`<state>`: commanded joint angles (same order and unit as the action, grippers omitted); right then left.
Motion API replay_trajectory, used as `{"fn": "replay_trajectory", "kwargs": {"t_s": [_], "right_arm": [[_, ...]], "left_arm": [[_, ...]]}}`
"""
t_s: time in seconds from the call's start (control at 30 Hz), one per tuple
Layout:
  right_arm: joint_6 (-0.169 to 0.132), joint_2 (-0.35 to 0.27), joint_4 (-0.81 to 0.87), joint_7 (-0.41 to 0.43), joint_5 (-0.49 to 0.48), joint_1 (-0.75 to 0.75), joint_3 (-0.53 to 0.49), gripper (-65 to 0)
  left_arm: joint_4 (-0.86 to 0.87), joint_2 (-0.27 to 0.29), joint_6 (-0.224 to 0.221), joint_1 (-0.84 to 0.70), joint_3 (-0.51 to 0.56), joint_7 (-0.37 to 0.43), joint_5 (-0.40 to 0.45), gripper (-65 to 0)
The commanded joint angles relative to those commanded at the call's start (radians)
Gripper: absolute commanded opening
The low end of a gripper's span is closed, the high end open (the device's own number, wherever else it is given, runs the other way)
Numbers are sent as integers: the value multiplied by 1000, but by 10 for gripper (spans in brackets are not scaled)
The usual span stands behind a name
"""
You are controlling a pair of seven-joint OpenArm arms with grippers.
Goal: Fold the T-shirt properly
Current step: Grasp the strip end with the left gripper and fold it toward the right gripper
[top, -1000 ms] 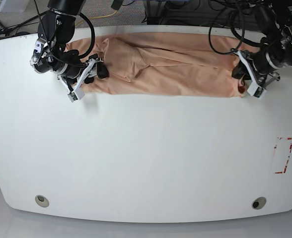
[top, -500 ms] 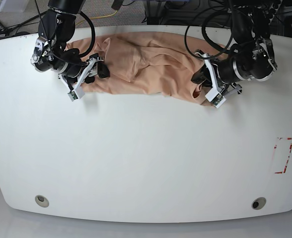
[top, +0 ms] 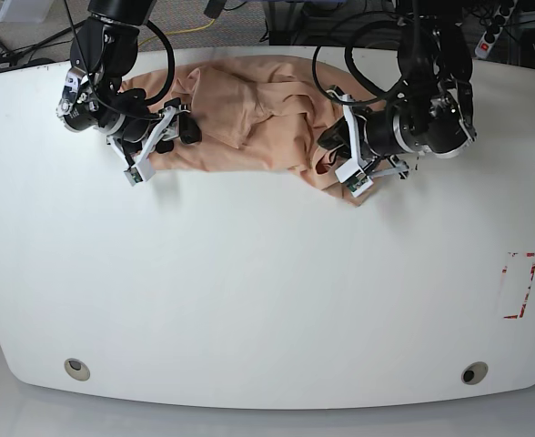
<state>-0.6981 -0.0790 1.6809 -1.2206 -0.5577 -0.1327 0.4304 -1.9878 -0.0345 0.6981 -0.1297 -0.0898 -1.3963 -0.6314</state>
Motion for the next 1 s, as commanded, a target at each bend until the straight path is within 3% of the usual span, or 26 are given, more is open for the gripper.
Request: {"fn": "replay_trajectory", "kwargs": {"t_s": [0.2,0.37,0.57,0.67,0.73,0.9,1.0], "right_arm": [[0,-6,2,0,0,3,0,-308],[0,-3,2,0,0,3,0,-308],[0,-2,2,0,0,5,0,-308],[0,-6,3,0,-8,3,0,-308],[0,-6,34,0,-2,3,0,-308],[0,-3,106,-8,0,-2,0,-308],[0,-3,112,-8,0,-3,0,-308]], "left_arm": [[-3,-49,0,-21,-2,0,-3,-589],[-3,-51,0,-23,-2,0,-3,-396],[-3,-44,0,-14,66,0,-3,-293],[-6,-25,0,18,146,0,-12,-283],[-18,-18,0,32,144,0,-32,-283],[-20,-23,0,52,9,0,-74,-283],[-14,-71,0,52,-75,0,-63,-283]]}}
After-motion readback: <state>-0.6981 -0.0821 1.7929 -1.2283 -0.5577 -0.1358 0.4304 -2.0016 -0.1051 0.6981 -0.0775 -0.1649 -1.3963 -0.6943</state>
